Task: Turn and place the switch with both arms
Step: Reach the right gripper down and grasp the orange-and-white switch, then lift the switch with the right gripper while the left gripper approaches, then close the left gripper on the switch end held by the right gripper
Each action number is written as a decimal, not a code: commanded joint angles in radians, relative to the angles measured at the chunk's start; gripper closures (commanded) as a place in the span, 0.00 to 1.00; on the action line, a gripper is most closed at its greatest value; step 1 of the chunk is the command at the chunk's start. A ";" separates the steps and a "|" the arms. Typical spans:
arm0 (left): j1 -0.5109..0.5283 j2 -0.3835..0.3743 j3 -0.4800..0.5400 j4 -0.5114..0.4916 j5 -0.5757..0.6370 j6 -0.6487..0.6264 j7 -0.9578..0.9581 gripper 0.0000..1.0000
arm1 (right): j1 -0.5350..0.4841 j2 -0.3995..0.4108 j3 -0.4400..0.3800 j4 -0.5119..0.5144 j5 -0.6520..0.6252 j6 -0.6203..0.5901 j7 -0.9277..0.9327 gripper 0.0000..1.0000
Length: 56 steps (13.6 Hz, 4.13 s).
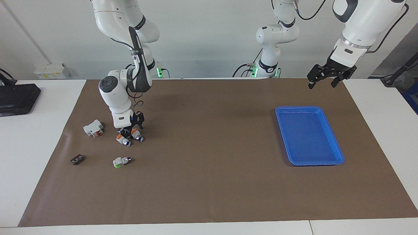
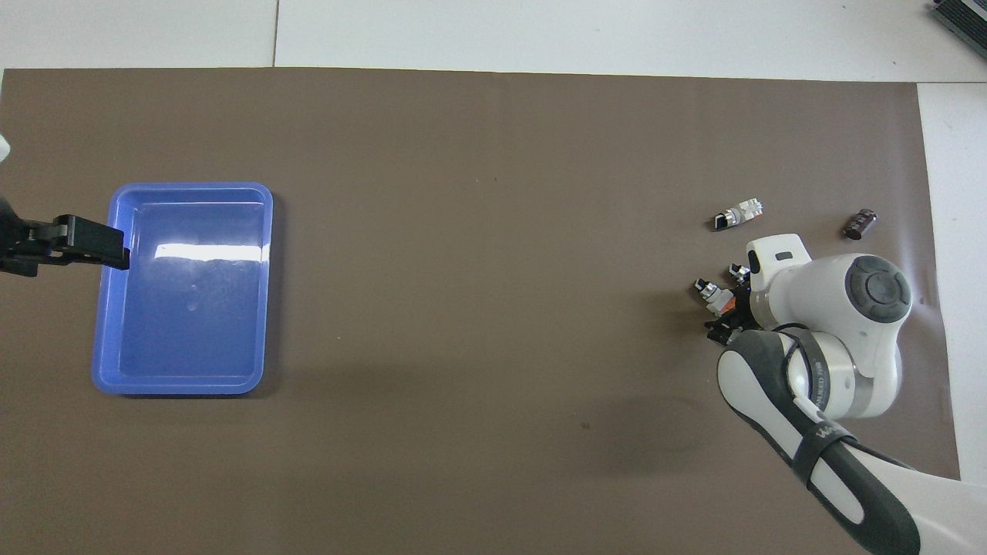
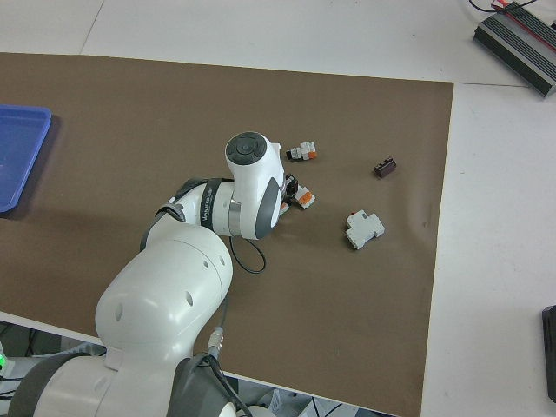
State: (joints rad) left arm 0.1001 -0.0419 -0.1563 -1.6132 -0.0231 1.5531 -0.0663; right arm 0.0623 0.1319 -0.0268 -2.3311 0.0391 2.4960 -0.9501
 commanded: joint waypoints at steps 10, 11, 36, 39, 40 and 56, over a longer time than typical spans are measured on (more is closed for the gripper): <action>-0.022 -0.032 -0.011 -0.028 0.009 0.005 -0.004 0.00 | 0.082 -0.037 0.051 0.202 0.102 -0.207 -0.289 1.00; -0.025 -0.033 -0.012 -0.027 0.011 0.005 -0.006 0.00 | 0.080 -0.038 0.079 0.228 0.116 -0.226 -0.306 1.00; -0.132 -0.062 -0.019 -0.211 -0.874 0.185 -0.362 0.39 | 0.263 -0.106 0.369 0.397 0.621 0.038 -0.191 1.00; -0.112 -0.044 -0.017 -0.214 -0.883 0.212 -0.360 0.41 | 0.263 -0.109 0.369 0.400 0.622 0.038 -0.190 1.00; -0.112 -0.041 -0.016 -0.214 -0.883 0.216 -0.362 0.46 | 0.263 -0.109 0.367 0.400 0.622 0.038 -0.190 1.00; -0.160 -0.042 -0.019 -0.246 -0.887 0.242 -0.388 0.74 | 0.261 -0.116 0.367 0.403 0.622 0.037 -0.159 1.00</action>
State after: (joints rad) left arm -0.0476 -0.0688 -0.1814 -1.8357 -0.8893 1.7699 -0.4440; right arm 0.3258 0.0236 0.3368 -1.9328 0.6730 2.5198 -1.1437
